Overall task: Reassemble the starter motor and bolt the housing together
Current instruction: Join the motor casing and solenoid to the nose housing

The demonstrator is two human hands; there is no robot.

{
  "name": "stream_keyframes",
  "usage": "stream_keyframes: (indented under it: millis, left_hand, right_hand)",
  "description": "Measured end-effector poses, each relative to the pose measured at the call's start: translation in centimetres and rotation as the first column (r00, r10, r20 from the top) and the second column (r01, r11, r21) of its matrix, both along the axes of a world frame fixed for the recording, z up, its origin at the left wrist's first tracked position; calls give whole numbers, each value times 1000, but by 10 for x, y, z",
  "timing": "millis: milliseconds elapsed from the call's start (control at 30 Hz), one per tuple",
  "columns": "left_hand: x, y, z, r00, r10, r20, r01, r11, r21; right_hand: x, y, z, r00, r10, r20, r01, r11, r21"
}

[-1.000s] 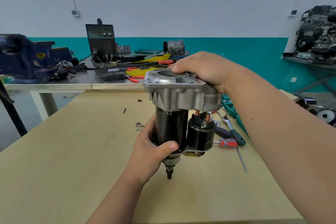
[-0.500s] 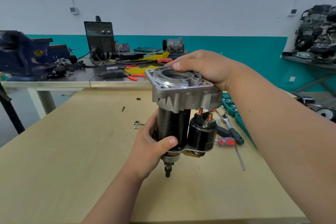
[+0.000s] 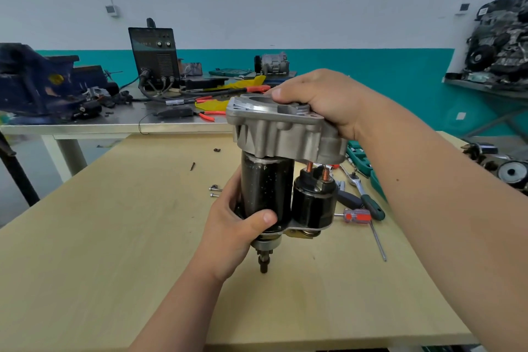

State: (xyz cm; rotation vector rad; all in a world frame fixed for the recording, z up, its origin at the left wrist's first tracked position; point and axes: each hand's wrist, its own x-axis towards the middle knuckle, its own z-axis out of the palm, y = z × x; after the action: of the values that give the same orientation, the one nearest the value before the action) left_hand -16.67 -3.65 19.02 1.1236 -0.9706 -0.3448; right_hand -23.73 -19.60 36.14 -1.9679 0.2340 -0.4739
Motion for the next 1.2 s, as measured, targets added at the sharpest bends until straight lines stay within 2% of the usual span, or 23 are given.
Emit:
stream_keyframes:
  millis: [67,167,233,300,400,500,667,800,1033,1200]
  left_hand:
    - [-1,0,0,1000,-3,-4,3,1000,-1]
    - [-2,-2,0,1000,7,2,-7,1000,5]
    - [-2,-3,-1,999,33,7,-33,999,11]
    - [-1,-3,-2,998,64,8,-64,998,11]
    - [1,0,0,995,94,15,-94,996,6]
    - [2,3,-1,994,105,27,-105,994,4]
    - [0,6,-1,993,116,36,-116,993,-3]
    - [-2,7,-2,991,132,35,-132,991,-6]
    - [-12,1,-1,987,154,36,-153,988,-15]
    - [-17,-1,1,984,175,18,-174,985,-19]
  right_hand:
    - [-2,-4,-2,998,62,-9,-62,998,-23]
    - [-4,-6,2,996,63,-62,-70,991,-113]
    - [-9,-6,5,990,86,-109,-95,992,-82]
    - [-16,-5,5,974,178,-143,-190,979,-79]
    - [-24,2,3,952,201,-231,-283,865,-414]
    - [-24,10,4,968,145,-206,-230,841,-489]
    - [-29,32,7,988,27,-150,-120,743,-658]
    - [-34,42,12,985,11,-171,-127,718,-685]
    - [-29,54,17,963,-211,-170,4,640,-769]
    - [-34,48,13,956,-240,-169,37,671,-741]
